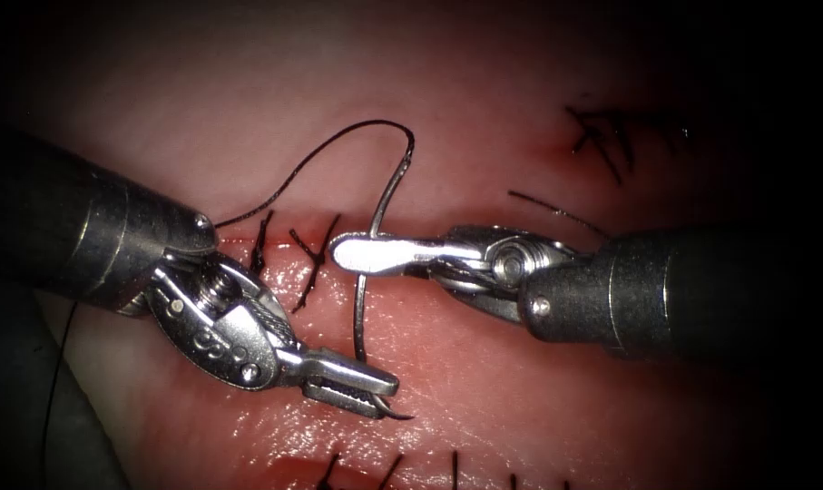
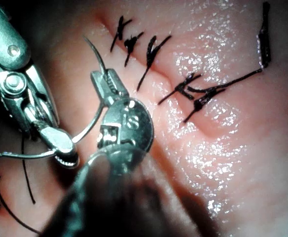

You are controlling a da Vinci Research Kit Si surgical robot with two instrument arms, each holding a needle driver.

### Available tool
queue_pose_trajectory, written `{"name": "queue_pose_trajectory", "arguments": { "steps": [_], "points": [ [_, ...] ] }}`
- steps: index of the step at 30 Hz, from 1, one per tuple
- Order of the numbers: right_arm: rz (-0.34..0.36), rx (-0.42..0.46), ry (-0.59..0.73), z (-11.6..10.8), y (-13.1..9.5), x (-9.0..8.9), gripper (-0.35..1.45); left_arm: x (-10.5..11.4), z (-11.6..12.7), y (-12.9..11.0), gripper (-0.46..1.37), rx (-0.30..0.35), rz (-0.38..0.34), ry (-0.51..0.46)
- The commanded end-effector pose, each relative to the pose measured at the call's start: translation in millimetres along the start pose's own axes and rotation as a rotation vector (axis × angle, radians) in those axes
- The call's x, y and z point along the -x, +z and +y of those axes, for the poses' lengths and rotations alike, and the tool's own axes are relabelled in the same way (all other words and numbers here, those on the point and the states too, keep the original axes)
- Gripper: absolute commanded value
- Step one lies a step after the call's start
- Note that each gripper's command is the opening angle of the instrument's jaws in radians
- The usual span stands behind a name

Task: Wound Closure
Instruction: Hand over the needle from the left to the right gripper

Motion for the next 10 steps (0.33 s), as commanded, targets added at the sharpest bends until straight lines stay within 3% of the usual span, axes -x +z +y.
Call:
{"name": "queue_pose_trajectory", "arguments": {
  "steps": [1, 10],
  "points": [
    [0.0, 0.009, 0.0, 0.0, 0.0, 0.0, -0.35, 0.0, 0.0, 0.0, -0.35, 0.007, 0.0, -0.001],
    [0.001, 0.011, 0.001, -0.2, -0.1, 0.1, -0.35, 0.0, 0.1, 0.1, -0.35, 0.008, 0.002, -0.017]
  ]
}}
